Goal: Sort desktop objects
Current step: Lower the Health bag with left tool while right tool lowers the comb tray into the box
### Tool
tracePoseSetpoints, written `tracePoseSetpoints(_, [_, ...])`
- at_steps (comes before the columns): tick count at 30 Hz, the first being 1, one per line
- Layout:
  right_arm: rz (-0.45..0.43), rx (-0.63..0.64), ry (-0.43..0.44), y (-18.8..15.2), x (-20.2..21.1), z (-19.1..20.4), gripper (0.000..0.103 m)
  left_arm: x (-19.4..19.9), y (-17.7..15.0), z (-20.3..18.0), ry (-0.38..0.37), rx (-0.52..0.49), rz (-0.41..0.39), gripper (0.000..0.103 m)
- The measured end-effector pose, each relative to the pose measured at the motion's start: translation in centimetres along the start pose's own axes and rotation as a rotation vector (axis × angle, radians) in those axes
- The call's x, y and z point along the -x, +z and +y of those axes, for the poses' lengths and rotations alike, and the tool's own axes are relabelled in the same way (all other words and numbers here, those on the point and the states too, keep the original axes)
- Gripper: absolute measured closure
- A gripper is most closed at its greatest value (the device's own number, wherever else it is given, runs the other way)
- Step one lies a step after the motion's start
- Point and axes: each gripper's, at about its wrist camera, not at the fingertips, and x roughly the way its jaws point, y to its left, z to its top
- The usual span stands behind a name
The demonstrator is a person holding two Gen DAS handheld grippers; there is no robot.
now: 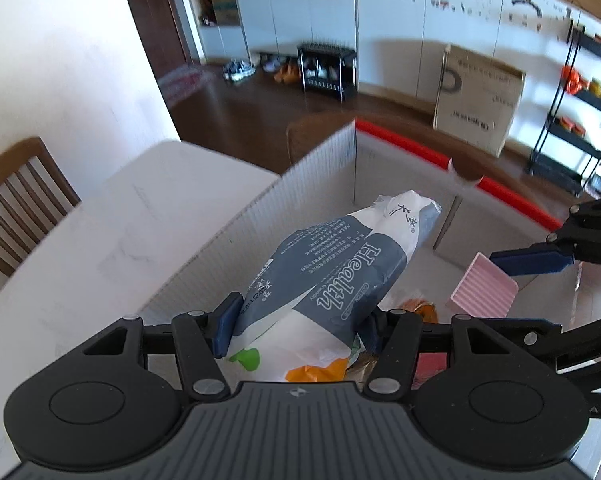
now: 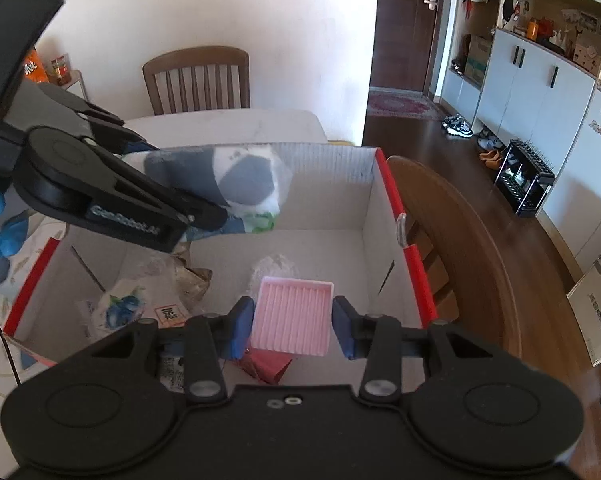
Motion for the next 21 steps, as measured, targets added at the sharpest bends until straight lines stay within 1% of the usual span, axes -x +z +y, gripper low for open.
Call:
tracePoseSetpoints(5, [0.025,0.02,0.017,0.1,-1.2,0.4,0.061,-2.1,-0.2,0.5,-0.032,0.022,0.077,0.045])
tracePoseSetpoints(10, [0.045,0.038,0.027,0.1,-2.2,0.8,0.061,-3.4,-0.1,0.8,-0.035,0.021,0.129,0.045])
tracePoseSetpoints(13, [0.058,0.038,0.037,0.1,-2.7,0.9,0.061,-3.7,-0.3,1.1,-0.045,0.032,0.137,0.045])
tracePoseSetpoints(16, [0.066,0.049,0.042,0.2,-3.0,1.1,0.061,-3.5,-0.7,1.2,-0.031,0.026,0.127,0.044])
tracePoseSetpoints(18, [0.07,0.052,0.044,0.2,-3.3,1.0,0.061,-3.1,-1.0,1.4,-0.031,0.024,0.118,0.038])
tracePoseSetpoints(21, [0.08,0.055,0.044,0.1,-3.7,0.9,0.061,-2.7,-1.2,1.7,-0.037,0.028,0.099,0.034])
